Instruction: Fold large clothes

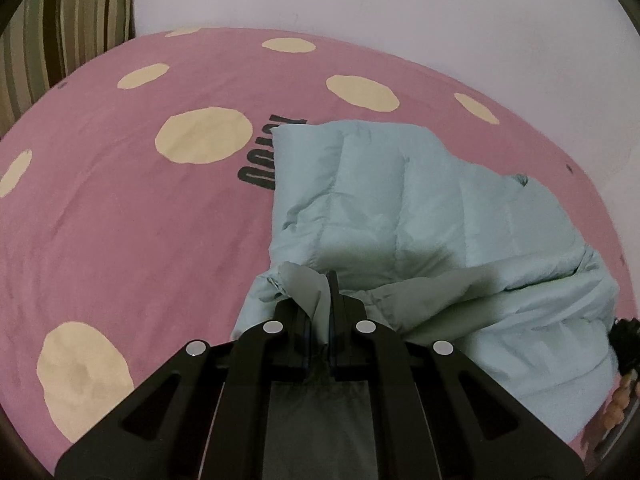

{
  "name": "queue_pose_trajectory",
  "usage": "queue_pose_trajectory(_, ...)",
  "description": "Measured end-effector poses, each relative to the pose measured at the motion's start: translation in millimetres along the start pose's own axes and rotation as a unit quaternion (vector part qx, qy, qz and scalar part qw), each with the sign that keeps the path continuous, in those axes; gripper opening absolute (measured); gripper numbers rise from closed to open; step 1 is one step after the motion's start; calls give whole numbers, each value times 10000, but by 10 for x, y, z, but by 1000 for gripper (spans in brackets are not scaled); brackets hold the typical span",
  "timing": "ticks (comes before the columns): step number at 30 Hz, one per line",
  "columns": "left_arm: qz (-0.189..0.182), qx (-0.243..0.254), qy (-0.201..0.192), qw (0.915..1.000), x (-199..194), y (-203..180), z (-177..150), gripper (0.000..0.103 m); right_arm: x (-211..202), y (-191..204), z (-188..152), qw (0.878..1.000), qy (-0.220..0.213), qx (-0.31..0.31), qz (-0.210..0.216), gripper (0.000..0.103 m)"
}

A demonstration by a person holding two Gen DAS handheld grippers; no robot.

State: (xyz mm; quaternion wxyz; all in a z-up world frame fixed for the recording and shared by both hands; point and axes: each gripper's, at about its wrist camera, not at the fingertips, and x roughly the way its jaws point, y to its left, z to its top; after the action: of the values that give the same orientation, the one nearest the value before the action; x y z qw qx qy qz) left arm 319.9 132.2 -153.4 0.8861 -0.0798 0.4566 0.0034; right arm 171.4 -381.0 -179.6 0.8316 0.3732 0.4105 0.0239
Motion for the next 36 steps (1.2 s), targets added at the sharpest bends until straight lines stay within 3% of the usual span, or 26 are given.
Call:
queue_pose_trajectory(14,-278,-193,-92,9994,-127,89,97,11,-14,125,16,9999,-111,-118,-35,11)
queue_pose_trajectory(16,-323,-210,-129,9992,-162,98,111,16,-51,114,16,9999,-132,-108,-13,13)
queue_pose_trajectory(19,-394,-227,-172,9988,-195,120,122,24,-104,115,24,9998,-180,-124,19,29)
queue_pose_trajectory(22,-485,-328,-246,9980,-242,165,137,36,-167,137,35,9995,-249,-166,43,38)
queue_pose_trajectory(25,-609,-490,-385,9962,-325,242,173,51,-257,129,61,9993,-312,-196,86,43)
queue_pose_trajectory(27,-506,-598,-591,9952,-416,317,210,66,-320,110,82,9991,-345,-206,108,44)
queue_pose_trajectory(32,-561,-861,-846,9911,-561,581,270,68,-501,54,152,9983,-466,-334,53,44)
queue_pose_trajectory(36,-506,-776,-853,9920,-559,746,190,68,-517,75,181,9966,-431,-680,-165,45)
